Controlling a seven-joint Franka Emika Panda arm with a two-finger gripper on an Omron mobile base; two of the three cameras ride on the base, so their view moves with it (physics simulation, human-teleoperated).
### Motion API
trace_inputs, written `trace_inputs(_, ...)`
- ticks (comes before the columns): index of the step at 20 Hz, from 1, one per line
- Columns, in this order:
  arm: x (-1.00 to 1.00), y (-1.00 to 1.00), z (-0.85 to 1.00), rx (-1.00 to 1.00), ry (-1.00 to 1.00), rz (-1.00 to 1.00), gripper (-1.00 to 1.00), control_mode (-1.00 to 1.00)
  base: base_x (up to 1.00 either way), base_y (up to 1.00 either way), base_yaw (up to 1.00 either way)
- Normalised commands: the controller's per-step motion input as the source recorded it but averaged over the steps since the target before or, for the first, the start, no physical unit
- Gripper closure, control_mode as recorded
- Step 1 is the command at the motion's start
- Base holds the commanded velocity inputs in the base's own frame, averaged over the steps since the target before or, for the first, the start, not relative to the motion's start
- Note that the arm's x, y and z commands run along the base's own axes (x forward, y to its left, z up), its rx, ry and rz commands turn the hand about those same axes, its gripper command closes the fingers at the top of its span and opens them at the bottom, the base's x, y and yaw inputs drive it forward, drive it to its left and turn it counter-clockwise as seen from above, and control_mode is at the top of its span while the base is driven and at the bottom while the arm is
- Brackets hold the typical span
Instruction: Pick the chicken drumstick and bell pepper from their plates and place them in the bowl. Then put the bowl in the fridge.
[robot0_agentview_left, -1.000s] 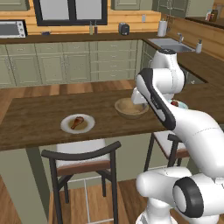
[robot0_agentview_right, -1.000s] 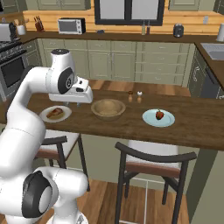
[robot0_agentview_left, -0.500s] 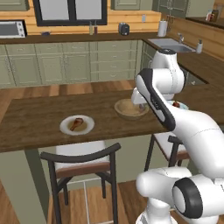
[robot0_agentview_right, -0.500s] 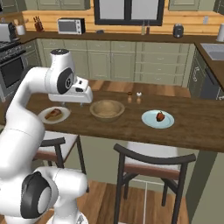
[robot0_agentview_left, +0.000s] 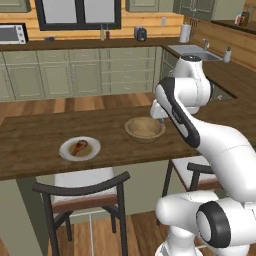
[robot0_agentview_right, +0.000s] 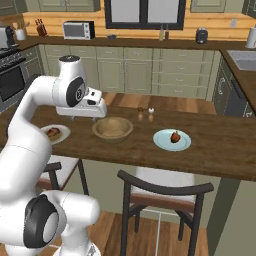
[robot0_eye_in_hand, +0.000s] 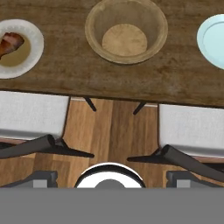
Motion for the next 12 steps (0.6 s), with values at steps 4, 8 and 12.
trace_inputs(4, 0.0, 0.0, 0.0, 0.0, 0.0, 0.0, -1.0, 1.0, 1.0, 0.0, -0.01)
trace_inputs(8, 0.0, 0.0, 0.0, 0.0, 0.0, 0.0, -1.0, 1.0, 0.9, -0.06, 0.0)
trace_inputs(12, 0.01, 0.0, 0.0, 0.0, 0.0, 0.0, -1.0, -1.0, 0.0, -0.02, 0.0)
